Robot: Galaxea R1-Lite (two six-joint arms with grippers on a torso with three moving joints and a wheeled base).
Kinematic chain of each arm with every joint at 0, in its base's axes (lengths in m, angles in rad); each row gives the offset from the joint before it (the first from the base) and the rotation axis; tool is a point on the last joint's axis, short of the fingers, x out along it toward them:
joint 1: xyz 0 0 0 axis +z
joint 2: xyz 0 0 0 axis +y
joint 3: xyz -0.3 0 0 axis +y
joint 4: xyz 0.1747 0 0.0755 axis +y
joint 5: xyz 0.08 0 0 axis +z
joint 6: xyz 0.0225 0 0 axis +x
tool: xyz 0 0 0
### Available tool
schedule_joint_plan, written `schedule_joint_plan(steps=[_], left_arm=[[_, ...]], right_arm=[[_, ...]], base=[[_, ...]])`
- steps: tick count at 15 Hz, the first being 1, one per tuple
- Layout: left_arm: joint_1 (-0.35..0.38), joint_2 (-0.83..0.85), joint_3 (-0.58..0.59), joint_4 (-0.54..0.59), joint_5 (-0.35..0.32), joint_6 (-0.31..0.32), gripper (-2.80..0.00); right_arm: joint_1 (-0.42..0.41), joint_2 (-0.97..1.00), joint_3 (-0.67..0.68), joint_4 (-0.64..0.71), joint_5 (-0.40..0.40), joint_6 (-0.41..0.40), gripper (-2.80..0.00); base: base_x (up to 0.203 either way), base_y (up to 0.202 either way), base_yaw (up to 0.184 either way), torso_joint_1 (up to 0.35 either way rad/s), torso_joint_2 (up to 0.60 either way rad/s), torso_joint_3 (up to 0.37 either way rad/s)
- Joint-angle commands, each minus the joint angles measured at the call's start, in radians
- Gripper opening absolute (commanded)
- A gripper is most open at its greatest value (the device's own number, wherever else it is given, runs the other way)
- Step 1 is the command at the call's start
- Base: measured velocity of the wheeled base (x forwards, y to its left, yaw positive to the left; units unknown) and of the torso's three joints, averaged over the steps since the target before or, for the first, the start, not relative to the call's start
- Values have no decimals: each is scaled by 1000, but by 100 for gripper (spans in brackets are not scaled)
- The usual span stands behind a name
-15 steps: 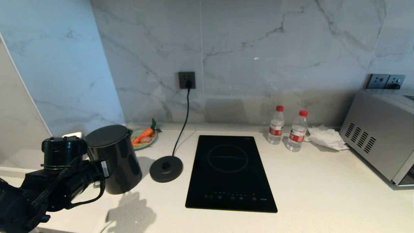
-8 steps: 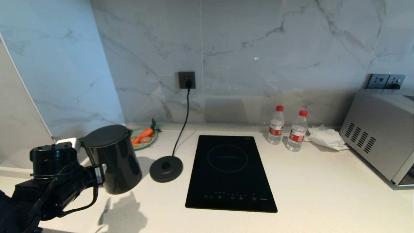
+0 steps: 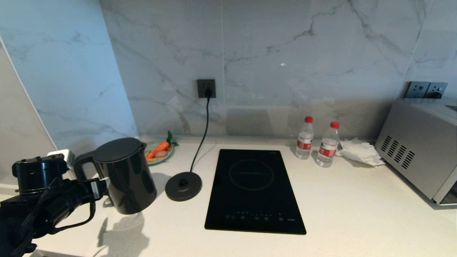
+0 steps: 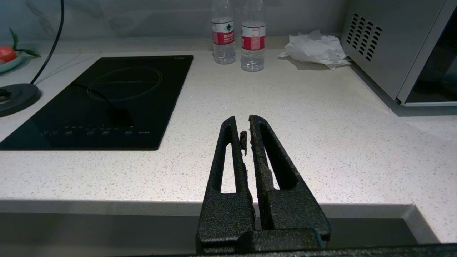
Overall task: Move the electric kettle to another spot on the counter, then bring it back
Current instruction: Grab the kettle
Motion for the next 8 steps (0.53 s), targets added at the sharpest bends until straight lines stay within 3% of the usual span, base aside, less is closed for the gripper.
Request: schedule_joint_plan(steps=[1, 3, 8], left_arm=[[4, 80, -27, -24, 5, -1, 0], [9, 130, -21, -92, 7, 6, 0], [99, 176, 43, -268, -11, 78, 0]], right_arm=[[0, 0, 0, 0, 0, -1, -280], [0, 0, 1, 0, 0, -1, -280], [0, 0, 1, 0, 0, -1, -280]], base=[[0, 0, 0, 0, 0, 0], [0, 0, 0, 0, 0, 0], [0, 0, 0, 0, 0, 0]])
